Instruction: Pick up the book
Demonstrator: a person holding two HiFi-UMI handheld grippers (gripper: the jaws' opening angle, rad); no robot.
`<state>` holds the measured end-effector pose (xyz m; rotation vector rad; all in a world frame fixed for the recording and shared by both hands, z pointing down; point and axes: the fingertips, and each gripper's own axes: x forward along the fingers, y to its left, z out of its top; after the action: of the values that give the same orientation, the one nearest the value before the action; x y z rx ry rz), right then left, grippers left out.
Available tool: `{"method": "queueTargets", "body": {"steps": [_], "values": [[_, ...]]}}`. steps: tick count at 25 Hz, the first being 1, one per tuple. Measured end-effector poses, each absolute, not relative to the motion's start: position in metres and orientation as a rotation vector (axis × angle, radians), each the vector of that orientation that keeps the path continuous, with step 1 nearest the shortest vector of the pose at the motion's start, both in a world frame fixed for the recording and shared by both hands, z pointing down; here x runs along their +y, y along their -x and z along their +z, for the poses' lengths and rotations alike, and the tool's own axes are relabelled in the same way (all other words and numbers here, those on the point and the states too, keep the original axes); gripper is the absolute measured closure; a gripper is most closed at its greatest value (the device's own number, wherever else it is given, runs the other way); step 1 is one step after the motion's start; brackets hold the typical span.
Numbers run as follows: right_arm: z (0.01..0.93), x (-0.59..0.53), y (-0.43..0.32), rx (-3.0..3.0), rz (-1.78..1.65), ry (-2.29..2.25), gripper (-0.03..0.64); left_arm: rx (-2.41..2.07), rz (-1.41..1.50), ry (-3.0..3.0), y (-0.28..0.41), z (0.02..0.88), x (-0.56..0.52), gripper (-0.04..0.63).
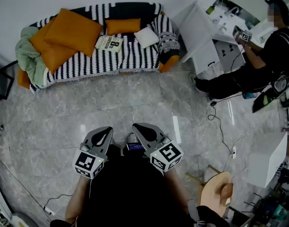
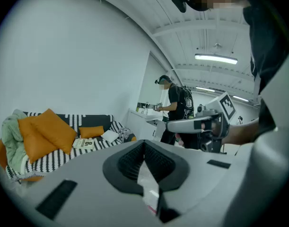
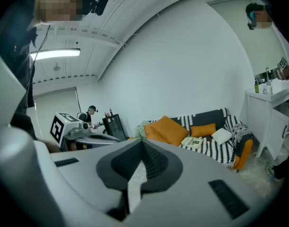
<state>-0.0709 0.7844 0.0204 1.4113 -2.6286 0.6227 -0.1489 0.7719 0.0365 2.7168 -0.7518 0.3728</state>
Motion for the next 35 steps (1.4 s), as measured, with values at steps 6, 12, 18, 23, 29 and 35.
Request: {"method": "queueTargets", "body": {"steps": [6, 12, 18, 23, 29, 35], "values": [[0.016, 0.777, 0.075, -2.647, 0.67, -1.515, 0.6, -0.728, 0.35, -2.74, 0.159, 0.039, 0.763, 0.58], [0.021, 0.784, 0.091, -2.607, 0.685, -1.555, 0.6, -0.683, 0.34, -2.753, 0.173, 0.042, 0.766, 0.58], [0.025, 0.782, 0.117, -2.56, 0.703, -1.581, 0.6, -0.584, 0.342, -2.74, 0.193, 0.044, 0.771, 0.581], [0.032, 0.779, 0.129, -2.513, 0.703, -1.62, 0.6, -0.567, 0.381, -2.72, 0.218, 0.057, 0.777, 0.581], [0.038, 0.771, 0.143, -2.507, 0.721, -1.588, 0.6, -0.587, 0.383, -2.651, 0.237, 0.071, 0.771, 0.581], [0.047, 0.741, 0.138, -2.522, 0.734, -1.554, 0.6, -0.608, 0.413, -2.652, 0.23, 0.075, 0.747, 0.581]]}}
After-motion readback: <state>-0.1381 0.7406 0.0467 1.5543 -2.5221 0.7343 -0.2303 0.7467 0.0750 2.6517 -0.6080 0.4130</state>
